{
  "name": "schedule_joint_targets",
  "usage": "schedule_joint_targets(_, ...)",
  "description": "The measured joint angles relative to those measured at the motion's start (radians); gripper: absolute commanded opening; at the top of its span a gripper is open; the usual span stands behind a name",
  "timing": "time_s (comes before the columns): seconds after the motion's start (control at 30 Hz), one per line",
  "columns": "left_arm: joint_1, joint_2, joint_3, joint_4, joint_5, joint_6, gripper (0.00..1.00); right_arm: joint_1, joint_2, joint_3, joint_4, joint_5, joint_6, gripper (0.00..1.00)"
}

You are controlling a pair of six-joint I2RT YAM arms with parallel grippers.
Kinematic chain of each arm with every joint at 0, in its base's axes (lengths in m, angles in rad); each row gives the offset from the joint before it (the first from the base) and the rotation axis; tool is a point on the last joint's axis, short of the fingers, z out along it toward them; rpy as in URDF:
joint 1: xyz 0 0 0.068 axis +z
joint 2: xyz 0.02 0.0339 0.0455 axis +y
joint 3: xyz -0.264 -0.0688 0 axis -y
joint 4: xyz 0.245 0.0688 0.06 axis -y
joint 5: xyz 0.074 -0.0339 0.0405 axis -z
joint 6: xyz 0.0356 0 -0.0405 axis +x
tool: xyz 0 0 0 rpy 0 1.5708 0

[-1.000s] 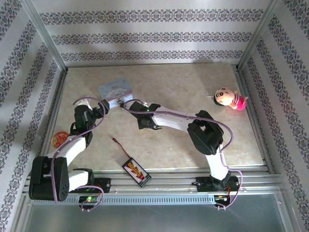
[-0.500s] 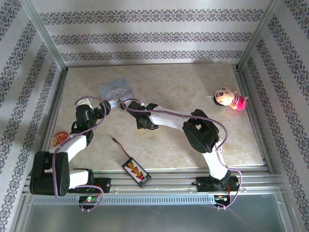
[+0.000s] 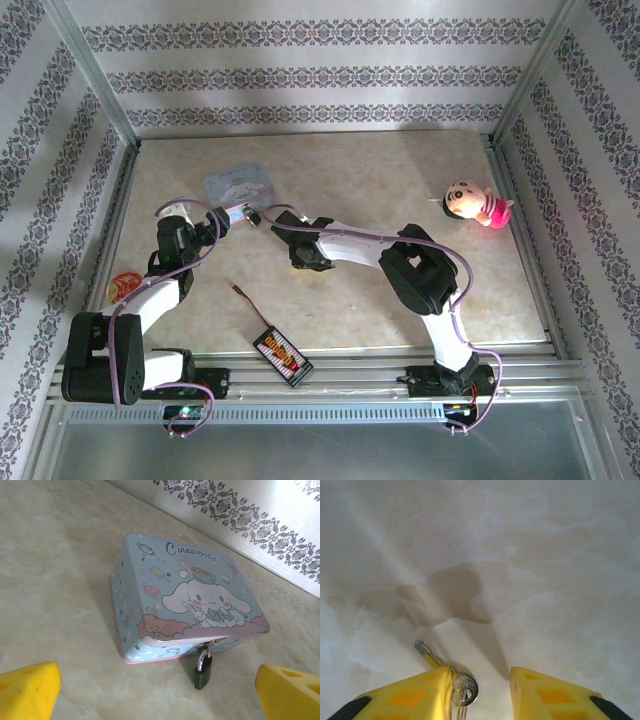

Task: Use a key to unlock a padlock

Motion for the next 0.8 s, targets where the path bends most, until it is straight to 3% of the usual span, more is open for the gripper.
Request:
schedule_joint_targets(0.3,0.000,-0.001,0.000,0.000,0.000,-0.003,0.99,0.000,-0.034,-0.047,0.016,-0.008,0.013,0.01)
schedule_joint_targets(0.8,0.000,-0.062,0.020,-0.037,0.068,-0.107,0.99,-0.013,-0.272,-0.191,0.097,-0.011,-0.115,0.00)
